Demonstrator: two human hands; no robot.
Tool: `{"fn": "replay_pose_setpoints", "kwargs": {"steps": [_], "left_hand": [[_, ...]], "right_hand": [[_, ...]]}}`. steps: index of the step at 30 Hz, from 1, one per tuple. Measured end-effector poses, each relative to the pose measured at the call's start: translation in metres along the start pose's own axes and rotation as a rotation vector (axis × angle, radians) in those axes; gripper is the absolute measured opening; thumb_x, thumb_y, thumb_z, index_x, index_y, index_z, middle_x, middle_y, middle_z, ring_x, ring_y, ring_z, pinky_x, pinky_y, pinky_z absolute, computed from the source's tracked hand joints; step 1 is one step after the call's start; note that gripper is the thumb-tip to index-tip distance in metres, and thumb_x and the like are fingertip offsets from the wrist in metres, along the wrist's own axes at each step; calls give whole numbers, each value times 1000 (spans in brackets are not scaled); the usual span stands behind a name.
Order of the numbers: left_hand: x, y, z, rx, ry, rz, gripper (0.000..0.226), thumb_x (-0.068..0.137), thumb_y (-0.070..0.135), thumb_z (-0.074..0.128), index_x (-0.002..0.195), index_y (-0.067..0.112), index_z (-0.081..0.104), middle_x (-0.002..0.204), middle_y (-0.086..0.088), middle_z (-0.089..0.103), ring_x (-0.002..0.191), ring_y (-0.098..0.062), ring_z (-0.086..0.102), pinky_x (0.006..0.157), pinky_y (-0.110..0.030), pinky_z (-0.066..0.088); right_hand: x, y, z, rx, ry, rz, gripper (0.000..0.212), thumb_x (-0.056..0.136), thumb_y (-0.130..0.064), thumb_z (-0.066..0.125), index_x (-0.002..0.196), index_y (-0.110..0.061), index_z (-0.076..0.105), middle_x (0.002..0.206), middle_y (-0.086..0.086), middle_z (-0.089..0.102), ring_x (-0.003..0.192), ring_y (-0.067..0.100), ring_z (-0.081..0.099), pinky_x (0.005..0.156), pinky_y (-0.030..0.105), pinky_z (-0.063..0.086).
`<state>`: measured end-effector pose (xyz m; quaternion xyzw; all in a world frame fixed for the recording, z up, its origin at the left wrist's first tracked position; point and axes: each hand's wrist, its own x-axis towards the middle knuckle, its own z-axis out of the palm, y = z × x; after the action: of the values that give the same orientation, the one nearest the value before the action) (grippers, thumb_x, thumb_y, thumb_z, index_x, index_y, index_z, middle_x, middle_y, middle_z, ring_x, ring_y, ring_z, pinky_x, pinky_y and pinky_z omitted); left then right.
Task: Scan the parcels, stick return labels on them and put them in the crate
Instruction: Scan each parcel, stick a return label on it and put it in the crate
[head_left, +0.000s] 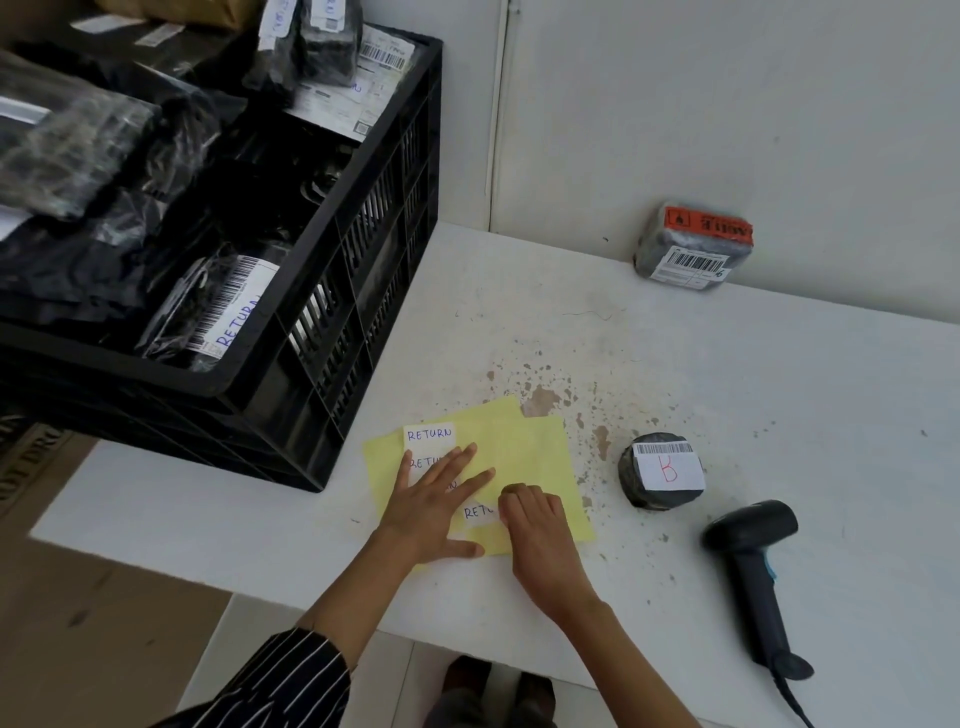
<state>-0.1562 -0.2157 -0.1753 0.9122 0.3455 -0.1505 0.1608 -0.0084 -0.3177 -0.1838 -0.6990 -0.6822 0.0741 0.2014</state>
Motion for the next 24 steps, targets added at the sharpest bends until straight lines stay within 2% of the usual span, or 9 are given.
{"fn": "replay_pose_setpoints", "kwargs": {"steps": [3,6,9,11,13,16,19,22,24], "left_hand": [[1,2,-6,7,-69,-14,96,78,71,49,144,44,-16,148,9,-36,135,-4,-29,109,-54,-15],[4,2,-10,19,-101,-20,98,79,69,51,142,43,-20,150,9,-35,141,-10,-25,109,-56,-14],[5,3,-12,17,-105,-20,99,80,68,51,136,43,-25,150,8,-35,142,-12,-24,109,-57,-14],[5,4,-12,12,-111,-26,98,80,68,52,134,43,-27,149,9,-36,142,-12,-24,109,-57,-14],[4,4,-13,13,-115,-26,97,80,68,51,133,44,-26,145,10,-39,142,-12,-24,109,-58,-14],[4,4,-13,7,-124,-26,96,80,68,51,135,46,-25,144,10,-40,141,-12,-25,109,-58,-14],[4,4,-13,14,-138,-33,97,80,68,50,140,44,-22,145,10,-40,141,-11,-26,109,-57,-15],[5,5,-13,32,-145,-42,95,81,69,47,140,44,-23,145,10,-41,141,-12,-27,109,-57,-15],[5,5,-13,36,-154,-52,95,81,70,46,139,45,-24,147,10,-39,140,-10,-28,109,-57,-14]], "right_hand": [[-1,-3,-6,29,46,-42,22,76,0,35,90,-15,41,86,2,52,76,14,32,69,20,19],[3,-9,-10,101,100,26,25,79,3,50,88,-18,40,83,-1,50,73,14,34,68,22,24],[10,-5,-8,154,139,203,22,84,-21,53,104,-18,45,95,2,56,82,17,49,73,26,37],[14,1,-4,61,66,213,40,80,-38,52,111,-12,51,98,3,58,85,21,55,70,30,42],[15,3,-1,-52,18,188,40,70,-37,69,98,-11,59,91,4,58,77,23,58,64,31,45],[16,-2,4,-126,23,153,32,53,-18,87,73,-11,62,77,3,57,65,22,55,59,29,42],[14,-3,12,-147,114,112,28,54,6,77,68,-9,57,71,3,53,62,20,45,62,27,26],[8,-3,14,-125,154,48,17,67,7,56,73,-9,57,74,4,54,66,19,41,64,27,24],[8,-4,10,-115,148,41,22,70,2,38,73,-10,56,73,3,54,65,20,44,66,27,25]]}}
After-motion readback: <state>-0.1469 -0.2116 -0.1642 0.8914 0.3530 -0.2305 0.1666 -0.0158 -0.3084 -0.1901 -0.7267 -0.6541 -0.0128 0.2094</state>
